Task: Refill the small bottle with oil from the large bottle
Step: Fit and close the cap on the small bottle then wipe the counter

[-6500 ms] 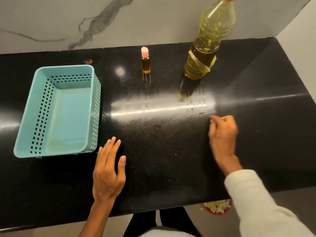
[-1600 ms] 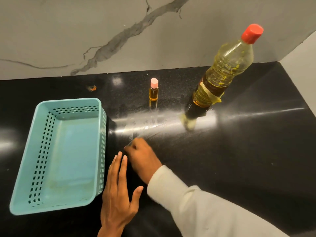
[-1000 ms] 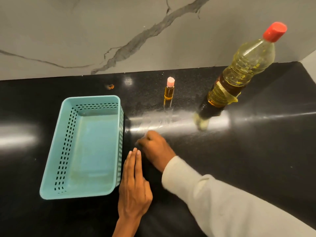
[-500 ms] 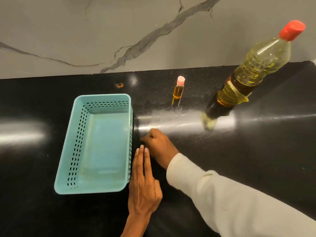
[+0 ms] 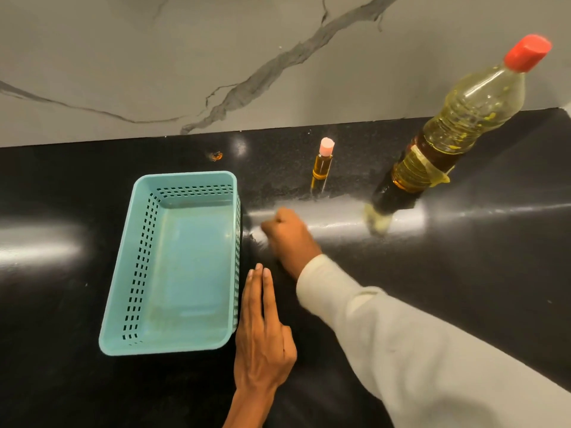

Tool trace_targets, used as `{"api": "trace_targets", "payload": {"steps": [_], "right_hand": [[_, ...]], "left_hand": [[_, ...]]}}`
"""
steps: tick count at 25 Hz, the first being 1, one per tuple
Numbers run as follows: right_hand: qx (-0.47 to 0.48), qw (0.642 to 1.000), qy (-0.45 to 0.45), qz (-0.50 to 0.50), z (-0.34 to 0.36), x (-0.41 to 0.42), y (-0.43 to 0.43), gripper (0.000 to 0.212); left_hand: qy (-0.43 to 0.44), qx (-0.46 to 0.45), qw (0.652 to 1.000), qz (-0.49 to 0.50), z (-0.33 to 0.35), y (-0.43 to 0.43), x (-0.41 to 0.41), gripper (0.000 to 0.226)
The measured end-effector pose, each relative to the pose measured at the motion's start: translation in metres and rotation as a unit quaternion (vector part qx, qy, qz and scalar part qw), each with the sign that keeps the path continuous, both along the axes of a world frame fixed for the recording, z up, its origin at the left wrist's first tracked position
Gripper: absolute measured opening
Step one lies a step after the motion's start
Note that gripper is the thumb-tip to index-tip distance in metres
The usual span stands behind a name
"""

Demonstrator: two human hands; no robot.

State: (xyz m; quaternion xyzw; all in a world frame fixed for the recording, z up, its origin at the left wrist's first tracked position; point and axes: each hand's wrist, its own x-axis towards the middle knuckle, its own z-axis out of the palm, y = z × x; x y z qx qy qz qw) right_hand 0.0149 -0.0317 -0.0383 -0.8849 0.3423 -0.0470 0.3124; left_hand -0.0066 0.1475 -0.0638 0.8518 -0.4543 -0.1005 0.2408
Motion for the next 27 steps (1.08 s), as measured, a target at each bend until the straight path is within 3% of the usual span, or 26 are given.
{"api": "trace_targets", "payload": {"steps": [4,6,8,10,13,14,16,19,21,22,25,27], "right_hand": [[-0.086,0.965,0.056,-0.242,0.005,-0.057,-0.083,0.024],[-0.116,0.953,0.071,-0.269,0.002,-0.052,-0.083,0.026],[-0.127,0.977,0.058,-0.159,-0.002,-0.024,-0.056,0.024],[-0.072,0.997,0.040,-0.012,-0.002,-0.003,-0.013,0.019],[-0.057,0.992,0.033,0.111,-0.006,-0.025,0.017,0.025],[-0.083,0.993,0.035,0.081,-0.010,-0.045,0.007,0.027],[-0.145,0.984,0.072,-0.075,-0.013,-0.104,-0.036,0.029],[-0.191,0.909,0.134,-0.345,0.004,-0.217,-0.104,0.030],[-0.169,0.874,0.151,-0.429,0.011,-0.234,-0.111,0.023],[-0.177,0.884,0.155,-0.405,0.010,-0.217,-0.100,0.019],[-0.160,0.963,0.066,-0.205,0.002,-0.120,-0.016,0.011],[0.017,0.998,0.037,-0.041,0.016,-0.077,0.055,0.011]], "left_hand": [[-0.006,-0.003,1.000,-0.005,0.001,-0.002,-0.001,0.089],[-0.006,-0.004,1.000,-0.008,0.002,-0.002,0.000,0.089],[-0.007,-0.005,1.000,-0.009,0.002,-0.001,0.000,0.090],[-0.004,-0.010,1.000,-0.005,0.002,-0.001,-0.001,0.091],[-0.004,-0.013,1.000,-0.005,0.002,0.000,-0.001,0.089],[-0.008,-0.014,1.000,-0.004,0.002,0.000,-0.001,0.088],[-0.011,-0.015,1.000,-0.002,0.003,-0.001,-0.002,0.086],[-0.010,-0.013,1.000,-0.005,0.005,-0.002,-0.003,0.083],[-0.003,-0.026,1.000,-0.012,0.005,-0.002,-0.002,0.083],[0.005,-0.038,0.999,-0.015,0.003,-0.001,-0.001,0.081],[0.063,-0.104,0.992,-0.011,0.001,0.004,0.001,0.071],[0.097,-0.141,0.985,-0.002,0.000,0.008,0.003,0.066]]}}
